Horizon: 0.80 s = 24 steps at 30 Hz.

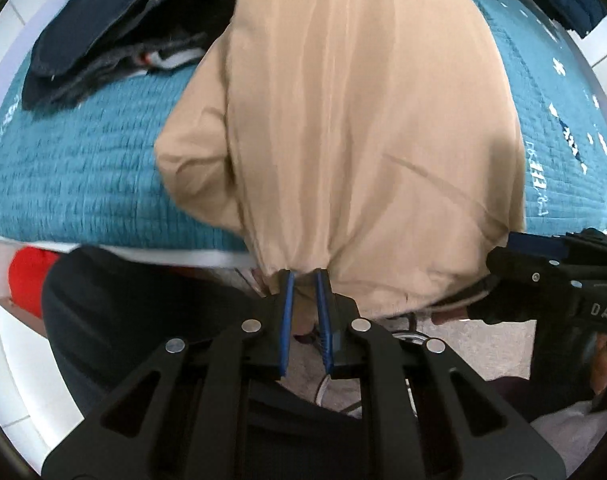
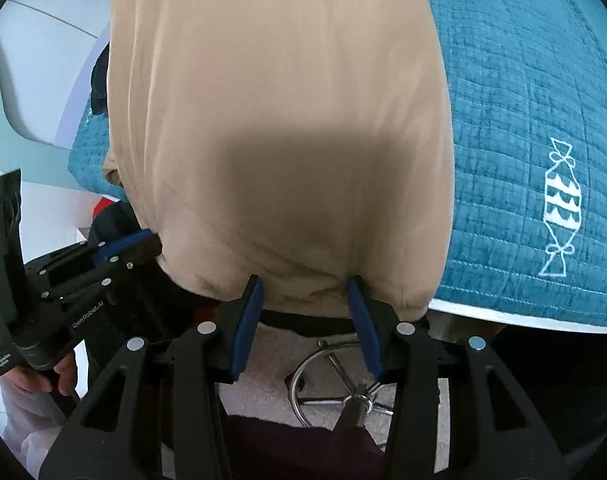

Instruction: Fold large clothes

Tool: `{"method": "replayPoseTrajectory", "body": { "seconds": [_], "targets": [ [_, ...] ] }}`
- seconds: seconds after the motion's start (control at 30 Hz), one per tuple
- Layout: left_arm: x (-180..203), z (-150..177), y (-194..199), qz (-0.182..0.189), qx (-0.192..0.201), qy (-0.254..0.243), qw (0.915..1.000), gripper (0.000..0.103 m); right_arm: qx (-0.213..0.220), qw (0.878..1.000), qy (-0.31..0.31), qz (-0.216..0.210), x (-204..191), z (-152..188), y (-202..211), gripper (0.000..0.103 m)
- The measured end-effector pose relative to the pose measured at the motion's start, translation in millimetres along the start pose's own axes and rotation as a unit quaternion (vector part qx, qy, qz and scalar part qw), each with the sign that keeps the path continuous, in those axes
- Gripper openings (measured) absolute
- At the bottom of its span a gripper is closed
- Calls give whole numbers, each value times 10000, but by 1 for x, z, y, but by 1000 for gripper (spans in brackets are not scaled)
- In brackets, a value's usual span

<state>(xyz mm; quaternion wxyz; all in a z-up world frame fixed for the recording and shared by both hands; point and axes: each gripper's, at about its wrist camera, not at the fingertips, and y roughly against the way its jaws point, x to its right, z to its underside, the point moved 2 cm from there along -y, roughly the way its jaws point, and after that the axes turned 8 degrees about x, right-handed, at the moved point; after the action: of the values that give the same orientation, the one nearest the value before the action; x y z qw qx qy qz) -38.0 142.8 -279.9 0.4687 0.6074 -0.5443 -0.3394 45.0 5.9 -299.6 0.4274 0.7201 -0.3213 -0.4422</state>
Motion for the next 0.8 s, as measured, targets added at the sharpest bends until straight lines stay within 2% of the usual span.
{"method": "replayPoseTrajectory", "body": {
  "seconds": [0.03,0.07,0.1,0.13,0.17,0.2,0.27,0.4,0.5,0.6,0.67,0.8],
  "targets": [
    [-1,1,4,6,22,-11,10000,16,-18,10000,-29,26,0,3,2,44],
    [-2,3,9,3,45,-26,10000,32,33,10000,-76,30,4,6,9,48],
    [-4,3,15,0,92,-27,10000,42,115,9999,-102,-2,4,7,14,59],
    [-6,4,22,26,180,-11,9998,56,217,9997,-118,-55,4,8,20,67],
    [-8,0,29,101,272,11,9996,60,361,9992,-146,-100,5,9,28,81],
    [-8,2,38,211,346,30,9992,61,568,9981,-217,-113,8,7,37,87],
    [-12,-3,51,367,490,61,9981,76,850,9951,-472,-174,19,3,52,93],
    [-26,-18,65,551,780,212,9952,82,970,9898,-1022,-209,45,-6,59,93],
    [-36,-32,70,391,877,388,9946,82,1147,9850,-1288,-20,59,-14,64,93],
    [-36,-53,76,189,1099,296,9933,82,1658,9810,-1005,33,43,-39,76,93],
    [-30,-76,83,89,1389,220,9900,82,2055,9760,-712,95,26,-60,84,93],
    [-13,-133,86,103,2089,224,9776,82,2846,9578,-341,220,-8,-115,88,93]
  ]
}}
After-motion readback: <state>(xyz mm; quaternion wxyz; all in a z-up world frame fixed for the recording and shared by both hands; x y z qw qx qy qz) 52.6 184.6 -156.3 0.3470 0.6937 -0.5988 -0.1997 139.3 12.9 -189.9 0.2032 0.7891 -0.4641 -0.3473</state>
